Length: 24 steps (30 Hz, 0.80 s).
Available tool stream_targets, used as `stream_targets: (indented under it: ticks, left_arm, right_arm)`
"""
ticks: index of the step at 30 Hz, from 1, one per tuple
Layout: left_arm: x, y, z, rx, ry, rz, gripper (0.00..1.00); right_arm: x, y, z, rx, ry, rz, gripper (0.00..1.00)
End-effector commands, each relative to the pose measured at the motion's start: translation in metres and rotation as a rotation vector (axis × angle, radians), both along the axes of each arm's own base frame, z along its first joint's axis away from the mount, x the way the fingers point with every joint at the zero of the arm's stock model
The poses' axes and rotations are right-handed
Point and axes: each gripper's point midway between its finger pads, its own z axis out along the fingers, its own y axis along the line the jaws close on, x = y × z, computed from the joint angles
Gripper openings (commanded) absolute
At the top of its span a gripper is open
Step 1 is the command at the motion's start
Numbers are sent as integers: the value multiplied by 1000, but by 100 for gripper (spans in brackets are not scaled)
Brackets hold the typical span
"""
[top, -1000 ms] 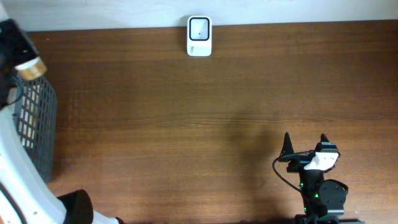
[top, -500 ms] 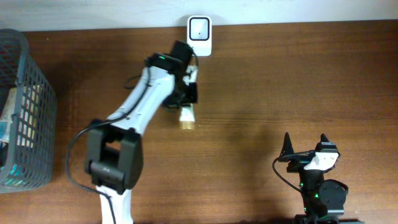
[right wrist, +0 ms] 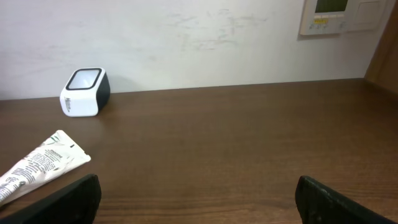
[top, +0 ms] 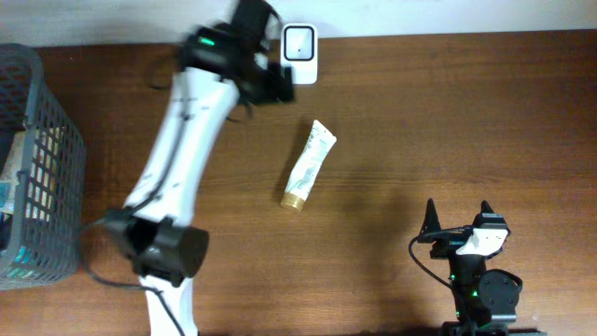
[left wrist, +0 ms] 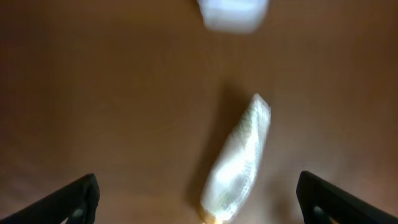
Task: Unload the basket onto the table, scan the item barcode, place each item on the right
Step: 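Carry the white tube with the left gripper and drop it mid-table, then grasp a white snack bag with the left gripper, drop it beside the tube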
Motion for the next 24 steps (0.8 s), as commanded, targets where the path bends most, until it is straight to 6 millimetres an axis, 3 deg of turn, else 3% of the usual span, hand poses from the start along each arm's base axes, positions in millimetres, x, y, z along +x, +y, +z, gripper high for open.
stream_targets:
  ticks: [1, 3, 5, 7, 9, 10, 11, 15, 17, 20, 24]
  left_arm:
    - [-8, 130, 153, 74, -389, 281, 99]
    - [-27, 198, 189, 94, -478, 442, 99]
    - [-54, 283, 201, 106, -501, 688, 99]
    - [-85, 366, 185, 145, -443, 916, 99]
    - [-105, 421, 150, 172, -334, 1048, 99]
    - [-106, 441, 120, 178, -244, 1040, 100]
    - [-104, 449, 100, 169, -187, 1021, 99]
    - [-63, 464, -36, 85, 46, 691, 97]
    - [-61, 468, -75, 91, 109, 584, 96]
    - [-57, 475, -98, 120, 118, 506, 96]
    - [-50, 480, -147, 117, 181, 427, 96]
  right_arm:
    - [0, -2, -3, 4, 6, -8, 99]
    - [0, -2, -3, 4, 6, -8, 99]
    - [0, -2, -3, 4, 6, -8, 99]
    - [0, -2, -3, 4, 6, -8, 99]
    - [0, -2, -3, 4, 6, -8, 99]
    - [0, -2, -3, 4, 6, -8, 99]
    - [0, -2, -3, 4, 6, -8, 99]
    - [0, -2, -3, 4, 6, -8, 99]
    - [0, -2, -3, 4, 6, -8, 99]
    - [0, -2, -3, 4, 6, -8, 99]
    - [0, -2, -3, 4, 6, -8, 99]
